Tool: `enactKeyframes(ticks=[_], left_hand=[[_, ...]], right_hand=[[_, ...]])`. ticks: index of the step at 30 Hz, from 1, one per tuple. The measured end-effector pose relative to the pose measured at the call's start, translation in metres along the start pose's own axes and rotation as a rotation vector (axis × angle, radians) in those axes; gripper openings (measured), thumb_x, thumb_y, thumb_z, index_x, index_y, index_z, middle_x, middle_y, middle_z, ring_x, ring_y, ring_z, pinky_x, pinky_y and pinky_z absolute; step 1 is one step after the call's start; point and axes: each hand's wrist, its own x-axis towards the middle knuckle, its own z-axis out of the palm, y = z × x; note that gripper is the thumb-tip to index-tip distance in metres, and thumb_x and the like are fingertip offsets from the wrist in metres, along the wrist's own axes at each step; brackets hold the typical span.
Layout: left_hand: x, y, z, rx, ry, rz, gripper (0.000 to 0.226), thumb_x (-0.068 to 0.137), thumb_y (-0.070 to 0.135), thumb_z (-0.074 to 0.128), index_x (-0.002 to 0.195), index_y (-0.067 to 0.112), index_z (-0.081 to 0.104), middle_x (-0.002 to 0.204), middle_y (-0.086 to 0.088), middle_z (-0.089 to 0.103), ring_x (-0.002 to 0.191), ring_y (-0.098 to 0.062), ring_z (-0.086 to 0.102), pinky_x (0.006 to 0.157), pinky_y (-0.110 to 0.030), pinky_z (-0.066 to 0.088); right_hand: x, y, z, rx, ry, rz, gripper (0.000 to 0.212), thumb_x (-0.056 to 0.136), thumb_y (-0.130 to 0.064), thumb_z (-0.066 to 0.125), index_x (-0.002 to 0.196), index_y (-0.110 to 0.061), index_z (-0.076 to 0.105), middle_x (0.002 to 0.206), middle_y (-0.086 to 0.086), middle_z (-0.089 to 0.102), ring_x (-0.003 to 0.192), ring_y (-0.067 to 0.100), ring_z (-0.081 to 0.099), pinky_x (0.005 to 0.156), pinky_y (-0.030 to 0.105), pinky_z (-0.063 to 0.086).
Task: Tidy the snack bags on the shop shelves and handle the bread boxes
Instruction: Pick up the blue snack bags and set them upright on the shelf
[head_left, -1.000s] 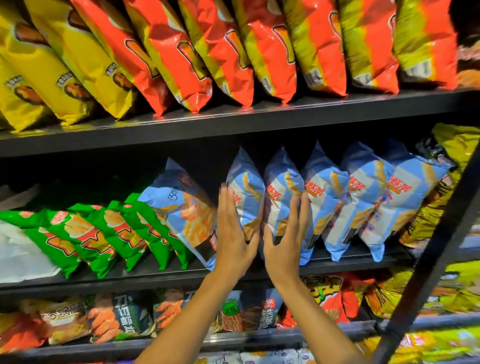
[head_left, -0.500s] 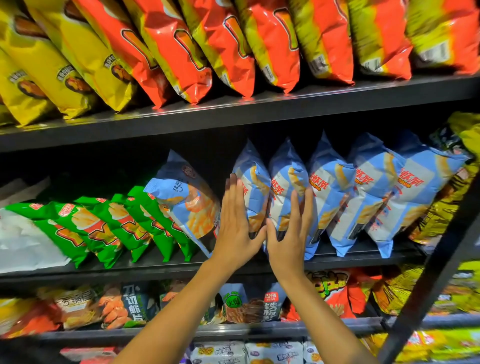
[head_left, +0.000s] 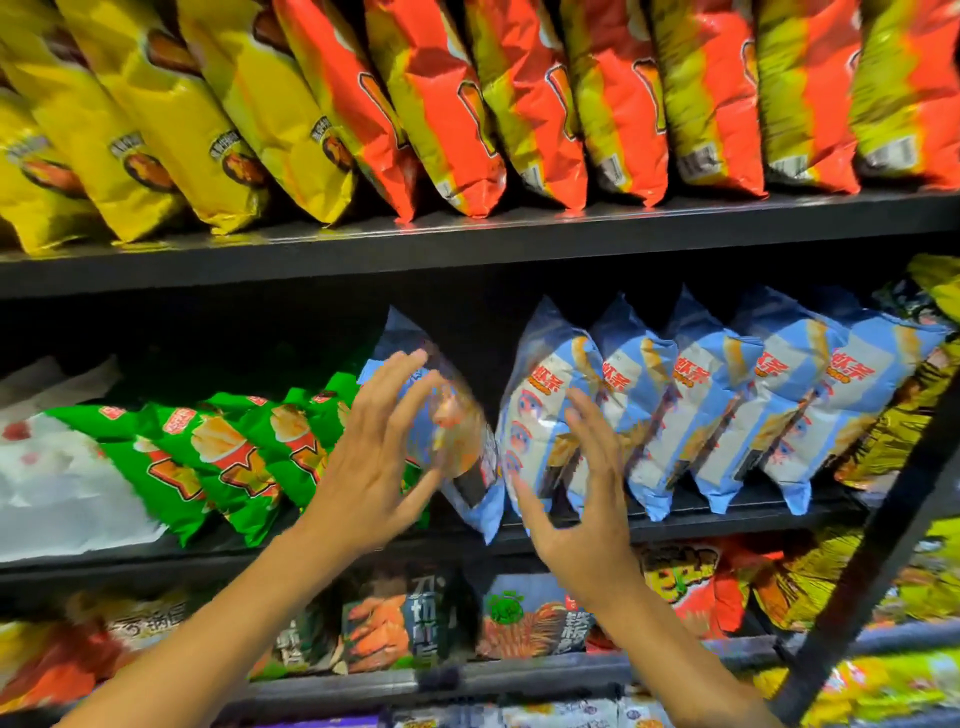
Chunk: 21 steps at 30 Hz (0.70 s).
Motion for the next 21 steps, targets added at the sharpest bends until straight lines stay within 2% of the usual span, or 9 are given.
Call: enactKeyframes(ticks=[3, 5, 8, 11, 13, 15, 17, 19, 21], left_hand=[[-0.018, -0.028, -0.023, 0.06, 0.054, 0.007, 0.077, 0.087, 0.014, 0.072, 0.152, 0.002, 0.033, 0.161, -0.021, 0.03, 0.153, -0.043, 0.023, 0.122, -0.062, 0.023], [-0.021, -0.041, -0.033, 0.039, 0.055, -0.031, 0.076, 0.087, 0.014, 0.071, 0.152, 0.001, 0.034, 0.163, -0.02, 0.029, 0.154, -0.042, 0.023, 0.122, -0.06, 0.024], [-0.027, -0.059, -0.032, 0.092, -0.094, -0.146, 0.078, 0.093, 0.031, 0.061, 0.158, 0.005, 0.029, 0.166, -0.016, 0.024, 0.156, -0.036, 0.017, 0.124, -0.057, 0.022], [-0.041, -0.072, -0.024, 0.131, -0.264, -0.212, 0.077, 0.097, 0.048, 0.047, 0.162, 0.016, 0.023, 0.166, -0.014, 0.023, 0.154, -0.04, 0.022, 0.125, -0.055, 0.023], [-0.046, -0.074, -0.025, 0.124, -0.293, -0.212, 0.076, 0.098, 0.045, 0.055, 0.162, 0.02, 0.024, 0.166, -0.014, 0.024, 0.152, -0.043, 0.023, 0.124, -0.058, 0.024], [-0.047, -0.076, -0.029, 0.128, -0.256, -0.193, 0.078, 0.094, 0.038, 0.067, 0.16, 0.017, 0.031, 0.162, -0.016, 0.03, 0.149, -0.039, 0.022, 0.124, -0.053, 0.02], [-0.046, -0.079, -0.032, 0.143, -0.234, -0.162, 0.078, 0.092, 0.035, 0.071, 0.158, 0.014, 0.036, 0.159, -0.018, 0.033, 0.147, -0.037, 0.022, 0.125, -0.049, 0.016], [-0.046, -0.083, -0.034, 0.133, -0.251, -0.155, 0.076, 0.093, 0.035, 0.069, 0.158, 0.014, 0.036, 0.16, -0.018, 0.032, 0.149, -0.038, 0.023, 0.127, -0.049, 0.015], [-0.047, -0.085, -0.035, 0.122, -0.271, -0.145, 0.074, 0.094, 0.035, 0.068, 0.157, 0.014, 0.037, 0.161, -0.019, 0.028, 0.15, -0.041, 0.024, 0.127, -0.052, 0.016]], right_hand=[[-0.006, -0.015, 0.04, 0.044, -0.179, 0.151, 0.096, 0.094, -0.019, 0.076, 0.162, -0.04, 0.012, 0.17, -0.012, 0.015, 0.158, 0.012, 0.017, 0.126, 0.026, 0.02], [-0.007, -0.019, 0.062, 0.023, -0.216, 0.247, 0.102, 0.096, -0.027, 0.075, 0.161, -0.048, 0.0, 0.169, -0.024, 0.003, 0.158, 0.002, 0.007, 0.124, 0.018, 0.015], [-0.006, -0.017, 0.087, -0.073, -0.227, 0.379, 0.103, 0.095, -0.037, 0.074, 0.161, -0.044, -0.005, 0.17, -0.024, -0.003, 0.157, -0.001, -0.002, 0.127, 0.029, 0.012], [-0.004, -0.016, 0.106, -0.114, -0.234, 0.5, 0.101, 0.095, -0.039, 0.073, 0.163, -0.041, -0.001, 0.171, -0.016, 0.006, 0.158, 0.006, 0.01, 0.127, 0.041, 0.024], [-0.001, -0.016, 0.112, -0.124, -0.228, 0.559, 0.092, 0.096, -0.043, 0.07, 0.164, -0.038, 0.008, 0.169, -0.011, 0.023, 0.154, 0.011, 0.028, 0.12, 0.044, 0.036], [0.002, -0.019, 0.113, -0.116, -0.19, 0.591, 0.084, 0.098, -0.044, 0.068, 0.162, -0.04, 0.015, 0.165, -0.013, 0.034, 0.148, 0.009, 0.037, 0.116, 0.043, 0.041], [0.003, -0.024, 0.11, -0.103, -0.146, 0.626, 0.081, 0.099, -0.042, 0.067, 0.162, -0.043, 0.015, 0.16, -0.019, 0.037, 0.139, -0.003, 0.041, 0.109, 0.028, 0.043], [0.001, -0.032, 0.104, -0.08, -0.106, 0.66, 0.081, 0.1, -0.041, 0.067, 0.162, -0.042, 0.016, 0.154, -0.026, 0.038, 0.128, -0.021, 0.037, 0.099, 0.007, 0.037], [-0.006, -0.04, 0.098, -0.049, -0.062, 0.678, 0.081, 0.099, -0.036, 0.069, 0.163, -0.037, 0.018, 0.145, -0.037, 0.036, 0.119, -0.036, 0.032, 0.091, -0.005, 0.032]])
